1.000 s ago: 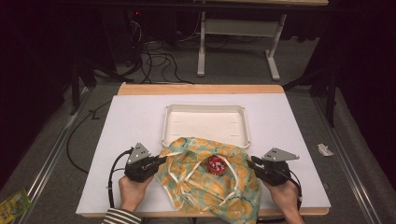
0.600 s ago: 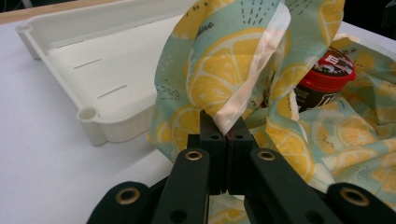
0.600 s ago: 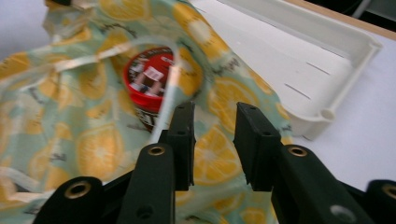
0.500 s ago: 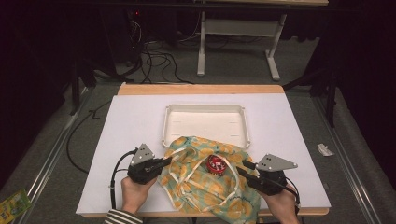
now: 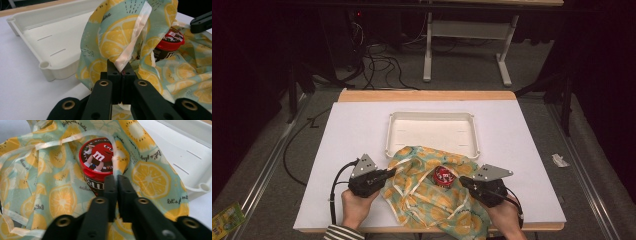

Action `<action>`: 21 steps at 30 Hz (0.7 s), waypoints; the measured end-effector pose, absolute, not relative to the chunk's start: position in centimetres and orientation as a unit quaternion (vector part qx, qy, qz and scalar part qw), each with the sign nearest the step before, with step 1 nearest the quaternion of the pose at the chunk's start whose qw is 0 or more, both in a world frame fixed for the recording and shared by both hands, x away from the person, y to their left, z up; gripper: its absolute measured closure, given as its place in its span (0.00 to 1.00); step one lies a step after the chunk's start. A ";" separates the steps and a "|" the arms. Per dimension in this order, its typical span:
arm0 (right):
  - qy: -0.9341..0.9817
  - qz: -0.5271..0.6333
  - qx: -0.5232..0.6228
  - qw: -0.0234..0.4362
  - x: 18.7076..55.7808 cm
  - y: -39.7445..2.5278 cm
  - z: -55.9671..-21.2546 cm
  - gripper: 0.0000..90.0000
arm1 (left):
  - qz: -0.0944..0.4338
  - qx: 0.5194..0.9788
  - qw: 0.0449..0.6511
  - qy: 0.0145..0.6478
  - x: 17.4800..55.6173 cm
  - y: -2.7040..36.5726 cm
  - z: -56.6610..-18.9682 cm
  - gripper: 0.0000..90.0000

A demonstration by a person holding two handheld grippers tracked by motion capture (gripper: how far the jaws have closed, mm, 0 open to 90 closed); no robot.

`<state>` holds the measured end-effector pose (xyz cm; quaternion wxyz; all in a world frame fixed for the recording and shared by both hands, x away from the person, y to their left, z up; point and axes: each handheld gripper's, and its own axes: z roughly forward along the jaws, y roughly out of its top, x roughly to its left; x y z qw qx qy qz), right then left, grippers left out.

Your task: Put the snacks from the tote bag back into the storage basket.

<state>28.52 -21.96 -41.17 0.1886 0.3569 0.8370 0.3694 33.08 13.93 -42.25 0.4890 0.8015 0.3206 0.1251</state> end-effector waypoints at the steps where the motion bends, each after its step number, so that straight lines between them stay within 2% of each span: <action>1: 0.837 0.371 0.354 0.191 28.5 -22.1 -41.1 1.00 | 0.126 0.801 0.489 0.320 33.1 13.9 -42.2 0.99; 14: 0.802 0.389 0.392 0.228 28.0 -26.2 -39.8 1.00 | 0.139 0.797 0.502 0.306 32.7 13.3 -41.3 0.98; 21: 0.783 0.383 0.433 0.232 28.6 -29.0 -40.7 1.00 | 0.139 0.800 0.496 0.306 32.9 12.9 -41.2 0.92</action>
